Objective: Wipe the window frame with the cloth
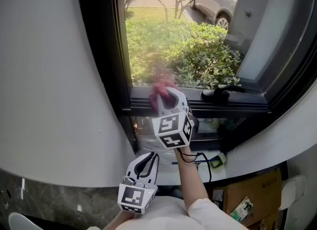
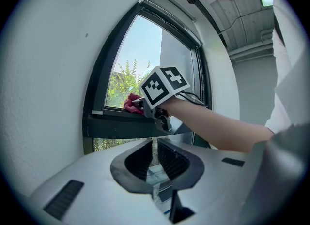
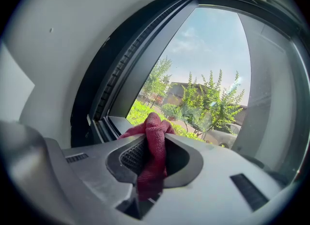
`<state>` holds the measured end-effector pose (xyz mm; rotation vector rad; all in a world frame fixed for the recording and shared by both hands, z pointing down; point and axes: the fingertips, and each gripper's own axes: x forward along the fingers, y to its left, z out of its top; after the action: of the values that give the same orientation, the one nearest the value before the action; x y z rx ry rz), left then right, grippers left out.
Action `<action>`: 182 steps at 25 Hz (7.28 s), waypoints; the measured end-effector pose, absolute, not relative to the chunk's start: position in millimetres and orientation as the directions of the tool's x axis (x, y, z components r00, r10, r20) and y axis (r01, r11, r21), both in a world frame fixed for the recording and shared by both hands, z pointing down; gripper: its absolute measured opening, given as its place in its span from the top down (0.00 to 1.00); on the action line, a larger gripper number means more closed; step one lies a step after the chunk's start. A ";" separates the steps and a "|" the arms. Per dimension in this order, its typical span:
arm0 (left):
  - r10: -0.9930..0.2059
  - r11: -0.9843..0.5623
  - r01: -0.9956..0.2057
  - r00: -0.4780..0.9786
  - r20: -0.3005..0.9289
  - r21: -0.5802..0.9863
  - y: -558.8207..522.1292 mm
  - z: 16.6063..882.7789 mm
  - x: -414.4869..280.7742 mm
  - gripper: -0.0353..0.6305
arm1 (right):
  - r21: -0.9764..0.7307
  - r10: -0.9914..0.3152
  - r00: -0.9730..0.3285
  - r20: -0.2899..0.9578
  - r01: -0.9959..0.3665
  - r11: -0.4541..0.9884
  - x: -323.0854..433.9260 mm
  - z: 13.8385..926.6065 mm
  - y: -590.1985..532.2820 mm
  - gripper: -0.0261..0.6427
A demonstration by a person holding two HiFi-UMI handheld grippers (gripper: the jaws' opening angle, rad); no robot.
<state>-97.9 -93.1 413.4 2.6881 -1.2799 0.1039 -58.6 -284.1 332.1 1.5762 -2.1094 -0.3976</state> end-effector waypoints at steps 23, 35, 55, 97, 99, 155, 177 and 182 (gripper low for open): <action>-0.741 -0.648 -0.751 0.660 0.126 0.125 -90.0 411.2 -85.3 0.88 | 0.491 -0.970 -0.119 0.213 -0.845 0.211 2.2 330.5 -280.2 0.85; -0.731 -0.658 -0.743 0.669 0.133 0.119 -86.8 414.1 -81.7 0.88 | 0.481 -0.974 -0.093 0.207 -0.857 0.184 22.7 331.8 -278.5 0.85; -0.736 -0.655 -0.746 0.666 0.121 0.122 -83.3 409.5 -85.1 0.88 | 0.462 -0.979 -0.057 0.197 -0.875 0.144 49.8 333.0 -275.3 0.85; -0.761 -0.615 -0.775 0.632 0.147 0.148 -69.2 421.0 -94.6 0.88 | 0.612 -0.922 -0.359 0.145 -0.699 0.369 -138.4 348.8 -263.0 0.85; -0.762 -0.613 -0.776 0.631 0.147 0.150 -68.9 420.4 -95.1 0.88 | 0.614 -0.925 -0.351 0.148 -0.701 0.364 -134.3 348.8 -262.7 0.85; -0.848 -0.503 -0.859 0.512 0.138 0.091 -72.4 414.0 -65.2 0.88 | 0.596 -0.916 -0.370 0.157 -0.704 0.386 -78.6 347.1 -254.4 0.85; -0.832 -0.535 -0.840 0.543 0.118 0.088 -83.7 408.4 -44.0 0.88 | 0.590 -0.916 -0.367 0.162 -0.708 0.388 -59.3 347.0 -251.6 0.85; -0.834 -0.531 -0.843 0.538 0.121 0.090 -82.5 410.8 -45.8 0.88 | 0.586 -0.920 -0.359 0.158 -0.716 0.380 -51.8 346.9 -250.5 0.85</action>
<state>-45.8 -82.5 410.8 2.6327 -1.4437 0.0951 -51.8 -250.5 346.9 1.4078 -2.1802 -0.5879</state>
